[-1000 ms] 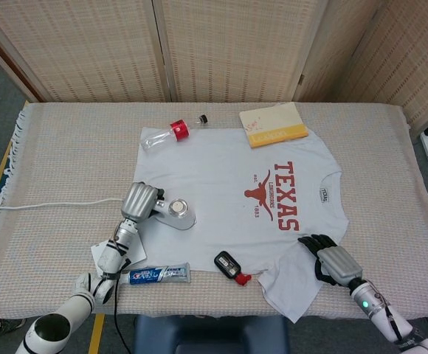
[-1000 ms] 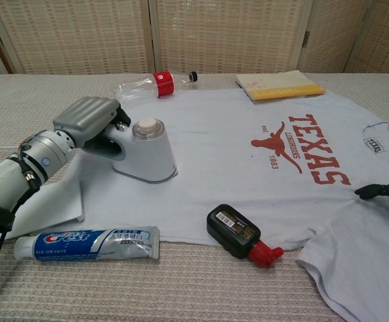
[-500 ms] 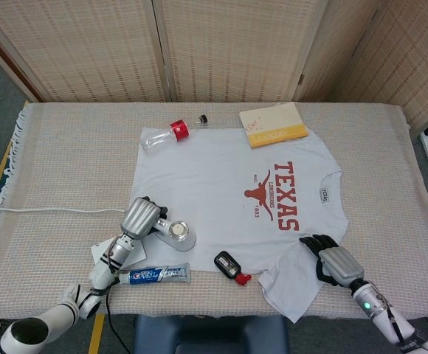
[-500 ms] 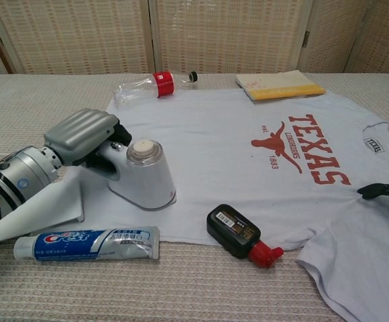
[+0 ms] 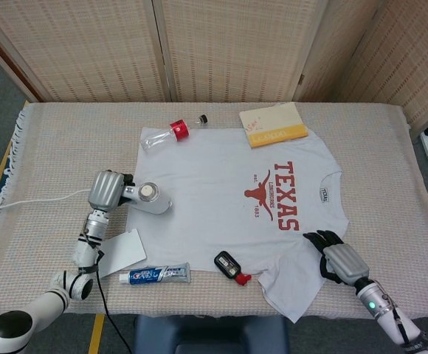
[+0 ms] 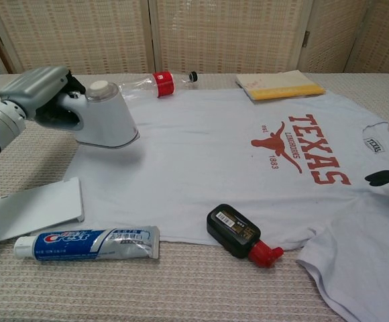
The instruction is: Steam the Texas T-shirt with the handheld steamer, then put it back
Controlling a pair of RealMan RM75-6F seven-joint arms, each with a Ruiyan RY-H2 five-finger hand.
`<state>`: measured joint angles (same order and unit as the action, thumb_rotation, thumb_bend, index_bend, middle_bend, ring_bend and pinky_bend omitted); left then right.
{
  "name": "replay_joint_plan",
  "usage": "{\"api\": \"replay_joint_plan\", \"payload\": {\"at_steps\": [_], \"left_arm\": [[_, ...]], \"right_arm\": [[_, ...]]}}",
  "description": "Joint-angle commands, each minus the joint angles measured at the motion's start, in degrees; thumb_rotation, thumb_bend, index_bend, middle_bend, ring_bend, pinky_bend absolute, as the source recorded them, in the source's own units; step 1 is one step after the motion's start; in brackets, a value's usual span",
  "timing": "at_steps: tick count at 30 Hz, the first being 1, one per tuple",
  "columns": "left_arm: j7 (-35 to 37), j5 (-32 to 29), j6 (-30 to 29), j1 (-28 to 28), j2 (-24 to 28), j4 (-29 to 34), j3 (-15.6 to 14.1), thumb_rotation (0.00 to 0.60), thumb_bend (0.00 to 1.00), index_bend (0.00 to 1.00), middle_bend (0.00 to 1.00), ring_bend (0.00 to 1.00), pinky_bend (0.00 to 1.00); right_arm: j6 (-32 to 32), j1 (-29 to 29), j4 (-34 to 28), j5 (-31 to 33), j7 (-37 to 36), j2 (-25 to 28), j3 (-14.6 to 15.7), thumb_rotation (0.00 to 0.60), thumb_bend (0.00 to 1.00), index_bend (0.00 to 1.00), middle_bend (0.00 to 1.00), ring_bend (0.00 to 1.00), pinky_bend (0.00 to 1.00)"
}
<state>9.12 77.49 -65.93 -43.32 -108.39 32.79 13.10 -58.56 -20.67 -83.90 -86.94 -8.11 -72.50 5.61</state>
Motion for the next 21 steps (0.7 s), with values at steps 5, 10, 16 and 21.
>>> {"api": "replay_joint_plan", "payload": {"at_steps": [5,10,16,21], "left_arm": [[-0.2,-6.2,8.0,1.0,-0.2,-10.8,3.5,0.6,0.43,0.92,0.99,0.81,0.7],[0.1,-8.7,12.3,2.0,-0.8,-16.2,4.7,0.6,0.43,0.91,0.98,0.8,0.7],[-0.3,-10.2,15.8,2.8,-1.5,-19.9,5.5,0.6,0.43,0.88,0.96,0.78,0.7],[-3.3,-11.0,18.2,2.6,-2.0,-20.8,5.9,0.6,0.41,0.74,0.82,0.65,0.68]], "right_arm": [[-1.3,0.5,-1.4,0.1,1.0,1.0,-0.5,0.494,1.0,0.0,0.06,0.0,0.02],[-1.8,0.7,-2.2,0.2,1.7,1.5,-0.7,0.492,1.0,0.0,0.06,0.0,0.02],[-2.2,0.8,-3.1,0.3,2.7,1.8,-0.9,0.493,1.0,0.0,0.06,0.0,0.02],[-2.0,0.8,-3.5,0.4,3.1,1.8,-1.1,0.491,1.0,0.0,0.06,0.0,0.02]]}}
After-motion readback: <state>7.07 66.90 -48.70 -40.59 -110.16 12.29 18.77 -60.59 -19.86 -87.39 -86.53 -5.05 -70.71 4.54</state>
